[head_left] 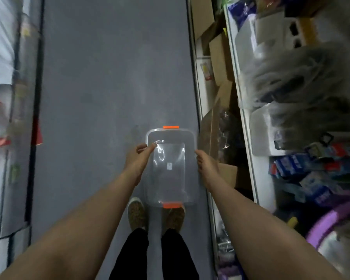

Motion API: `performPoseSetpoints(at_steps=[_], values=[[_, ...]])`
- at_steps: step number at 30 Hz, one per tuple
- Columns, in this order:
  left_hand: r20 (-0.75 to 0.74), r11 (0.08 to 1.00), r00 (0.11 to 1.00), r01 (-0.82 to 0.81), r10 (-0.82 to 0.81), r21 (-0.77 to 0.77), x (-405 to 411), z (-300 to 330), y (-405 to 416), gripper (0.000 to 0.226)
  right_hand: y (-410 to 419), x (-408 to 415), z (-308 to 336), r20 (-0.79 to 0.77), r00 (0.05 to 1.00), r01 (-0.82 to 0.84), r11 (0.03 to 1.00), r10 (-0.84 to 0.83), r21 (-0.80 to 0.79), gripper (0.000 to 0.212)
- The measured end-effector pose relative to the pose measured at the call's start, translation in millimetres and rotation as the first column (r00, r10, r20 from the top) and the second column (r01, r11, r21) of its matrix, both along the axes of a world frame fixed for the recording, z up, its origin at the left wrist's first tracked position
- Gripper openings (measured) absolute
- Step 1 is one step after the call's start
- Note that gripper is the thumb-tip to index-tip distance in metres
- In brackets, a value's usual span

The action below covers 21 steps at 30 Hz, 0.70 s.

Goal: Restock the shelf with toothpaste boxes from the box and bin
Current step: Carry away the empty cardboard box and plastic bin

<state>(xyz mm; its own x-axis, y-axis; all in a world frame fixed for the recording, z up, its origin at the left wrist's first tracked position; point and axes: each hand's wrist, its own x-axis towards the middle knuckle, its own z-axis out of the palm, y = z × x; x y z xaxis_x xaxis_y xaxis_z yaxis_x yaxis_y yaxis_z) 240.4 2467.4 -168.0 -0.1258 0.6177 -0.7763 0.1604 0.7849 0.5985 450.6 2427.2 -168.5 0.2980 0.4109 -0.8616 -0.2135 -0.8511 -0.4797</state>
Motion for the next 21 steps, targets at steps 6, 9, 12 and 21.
performPoseSetpoints(at_steps=[6, 9, 12, 21], values=[[-0.041, 0.997, 0.999, 0.004, -0.007, -0.073, 7, -102, 1, 0.066, 4, 8, -106, 0.028, 0.999, 0.017, 0.999, -0.016, -0.046, 0.038], [-0.069, 0.995, 0.997, 0.025, -0.032, -0.096, 8, -149, -1, 0.067, 4, 14, -148, 0.097, 0.995, -0.001, 0.999, 0.006, -0.053, 0.046], [-0.116, 0.996, 0.992, 0.032, -0.042, -0.088, 7, -188, -6, 0.089, 2, 16, -181, 0.113, 0.993, -0.014, 0.997, 0.023, -0.078, 0.085], [-0.168, 0.987, 0.983, 0.049, -0.075, -0.151, 4, -255, -27, 0.102, -14, 12, -251, 0.174, 0.984, -0.012, 0.993, 0.032, -0.119, 0.090]])
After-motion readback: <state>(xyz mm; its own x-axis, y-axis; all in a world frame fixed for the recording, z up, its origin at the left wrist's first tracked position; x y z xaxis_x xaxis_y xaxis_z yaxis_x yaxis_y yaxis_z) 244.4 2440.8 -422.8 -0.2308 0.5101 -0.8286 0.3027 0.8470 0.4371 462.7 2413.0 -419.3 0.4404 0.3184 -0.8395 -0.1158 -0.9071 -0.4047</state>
